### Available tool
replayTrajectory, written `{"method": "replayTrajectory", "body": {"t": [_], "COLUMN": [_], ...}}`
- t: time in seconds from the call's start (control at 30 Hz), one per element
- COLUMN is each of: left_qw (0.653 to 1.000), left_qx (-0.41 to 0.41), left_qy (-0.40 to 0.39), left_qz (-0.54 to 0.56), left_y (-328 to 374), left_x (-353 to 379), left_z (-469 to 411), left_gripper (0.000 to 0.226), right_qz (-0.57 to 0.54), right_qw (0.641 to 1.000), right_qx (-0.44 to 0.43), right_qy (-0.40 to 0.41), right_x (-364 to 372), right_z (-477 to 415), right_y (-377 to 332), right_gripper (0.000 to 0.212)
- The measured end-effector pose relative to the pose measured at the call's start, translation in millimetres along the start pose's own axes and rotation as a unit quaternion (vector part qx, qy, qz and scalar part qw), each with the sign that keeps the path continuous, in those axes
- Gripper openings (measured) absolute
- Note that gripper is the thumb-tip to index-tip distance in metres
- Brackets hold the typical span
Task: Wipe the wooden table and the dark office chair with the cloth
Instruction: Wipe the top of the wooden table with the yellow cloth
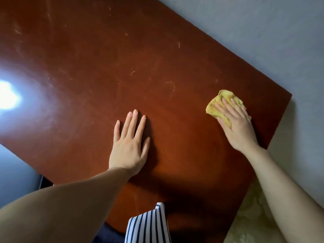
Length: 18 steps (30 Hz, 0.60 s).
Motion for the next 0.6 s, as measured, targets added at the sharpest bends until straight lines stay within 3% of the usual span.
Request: {"method": "replayTrajectory", "body": {"t": [0.17,0.3,0.43,0.6], "left_qw": [1.0,1.0,1.0,1.0], "left_qx": [-0.001,-0.004,-0.007,-0.008], "left_qy": [0.005,0.005,0.005,0.008], "left_qz": [0.001,-0.002,-0.001,0.0], "left_y": [-0.6,-0.6,-1.3,-1.7], "left_x": [1.2,1.3,0.8,-0.1], "left_z": [1.3,0.2,1.6,1.5], "left_gripper": [0.061,0.061,0.061,0.061], "right_qz": [0.037,0.059,0.057,0.041], "right_qw": [0.986,0.966,0.988,0.999], "right_qx": [0.161,0.25,0.142,-0.032], "right_qy": [0.034,0.001,-0.035,-0.016], "right_x": [9.9,27.2,43.6,53.7], "right_z": [-72.7,-107.7,-111.3,-68.3], "right_y": [-6.0,-40.9,-94.5,-150.5], "right_gripper": [0.05,0.054,0.054,0.051]}}
Point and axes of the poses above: each hand's wrist, its own z-axis away from the middle knuckle, its own x-axis out of the palm, y = z × x, the point moved 3 cm from there along -z, towards the middle knuckle, and after that the axes turned 12 degrees about y, right-handed, at the moved point
